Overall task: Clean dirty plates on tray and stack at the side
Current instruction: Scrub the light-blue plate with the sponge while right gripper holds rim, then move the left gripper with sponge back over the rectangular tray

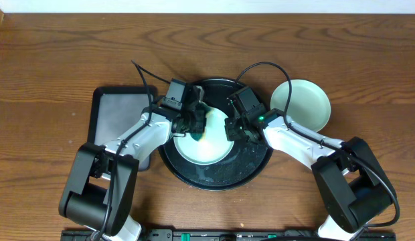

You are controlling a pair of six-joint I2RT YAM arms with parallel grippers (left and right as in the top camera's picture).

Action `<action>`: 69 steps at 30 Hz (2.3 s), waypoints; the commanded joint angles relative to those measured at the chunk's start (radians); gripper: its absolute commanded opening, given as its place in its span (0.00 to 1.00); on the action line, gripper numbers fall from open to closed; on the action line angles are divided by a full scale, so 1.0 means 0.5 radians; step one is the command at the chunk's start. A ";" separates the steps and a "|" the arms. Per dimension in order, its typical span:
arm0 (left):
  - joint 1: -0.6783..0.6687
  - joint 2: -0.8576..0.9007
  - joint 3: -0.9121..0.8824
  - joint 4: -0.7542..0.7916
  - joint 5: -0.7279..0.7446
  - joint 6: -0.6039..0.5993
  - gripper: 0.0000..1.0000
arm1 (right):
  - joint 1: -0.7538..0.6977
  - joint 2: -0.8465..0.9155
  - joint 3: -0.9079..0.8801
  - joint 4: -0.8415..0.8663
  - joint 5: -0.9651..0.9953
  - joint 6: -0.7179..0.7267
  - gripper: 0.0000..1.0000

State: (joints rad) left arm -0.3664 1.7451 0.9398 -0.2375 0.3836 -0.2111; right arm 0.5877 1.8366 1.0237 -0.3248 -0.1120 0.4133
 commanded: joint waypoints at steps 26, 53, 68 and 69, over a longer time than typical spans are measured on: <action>-0.021 -0.075 -0.011 -0.356 -0.574 -0.356 0.08 | 0.020 0.026 0.017 -0.002 -0.025 -0.005 0.01; 0.502 -0.710 0.059 -0.725 0.018 -0.384 0.08 | 0.019 0.027 0.017 -0.002 -0.024 -0.005 0.33; 1.396 -1.180 0.056 -1.283 -0.529 -0.246 0.08 | 0.072 0.124 0.017 0.044 -0.024 0.003 0.10; 1.450 -1.179 0.053 -1.288 -0.526 -0.256 0.08 | 0.072 0.124 0.017 0.044 -0.024 0.003 0.03</action>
State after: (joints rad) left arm 0.2932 1.1645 0.9474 -0.8726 0.1600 -0.3576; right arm 0.6067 1.8603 1.0275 -0.3019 -0.1028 0.4107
